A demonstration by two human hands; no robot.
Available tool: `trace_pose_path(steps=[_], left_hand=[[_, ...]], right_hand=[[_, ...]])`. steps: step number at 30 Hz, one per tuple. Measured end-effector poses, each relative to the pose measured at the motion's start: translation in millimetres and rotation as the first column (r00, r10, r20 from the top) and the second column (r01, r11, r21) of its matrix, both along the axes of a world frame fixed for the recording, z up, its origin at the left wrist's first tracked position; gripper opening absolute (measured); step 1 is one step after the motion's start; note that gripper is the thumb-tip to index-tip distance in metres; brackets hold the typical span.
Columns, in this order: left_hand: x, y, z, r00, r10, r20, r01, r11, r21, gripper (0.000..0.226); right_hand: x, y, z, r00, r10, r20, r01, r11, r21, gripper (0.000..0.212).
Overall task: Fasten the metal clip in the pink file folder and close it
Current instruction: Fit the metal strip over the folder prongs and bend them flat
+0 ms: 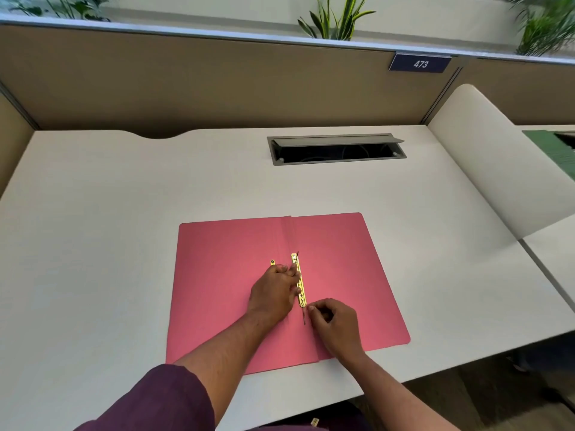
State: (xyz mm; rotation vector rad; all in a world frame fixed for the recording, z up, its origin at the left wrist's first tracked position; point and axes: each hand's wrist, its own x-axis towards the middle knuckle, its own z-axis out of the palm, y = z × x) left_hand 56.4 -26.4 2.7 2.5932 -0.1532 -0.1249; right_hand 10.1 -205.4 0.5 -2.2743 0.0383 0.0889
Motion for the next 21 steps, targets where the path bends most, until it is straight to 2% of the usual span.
trace_pose_path(steps=[5, 9, 14, 21], left_hand=[[-3, -1, 0, 1.000, -0.016, 0.018, 0.016, 1.000, 0.017, 0.038], [-6, -1, 2, 0.998, -0.010, 0.064, 0.009, 1.000, 0.018, 0.034], [-5, 0, 5, 0.999, -0.024, 0.049, 0.023, 0.999, 0.023, 0.041], [-2, -1, 8, 0.995, -0.073, 0.067, 0.069, 0.995, 0.067, 0.042]], right_hand=[[26, 3, 0, 0.993, -0.057, -0.106, 0.064, 0.996, 0.068, 0.011], [57, 16, 2, 0.997, -0.036, -0.065, 0.040, 0.997, 0.065, 0.012], [94, 31, 9, 0.998, 0.033, -0.049, -0.027, 0.993, 0.114, 0.017], [113, 34, 8, 0.987, 0.155, -0.028, -0.156, 0.987, -0.035, 0.011]])
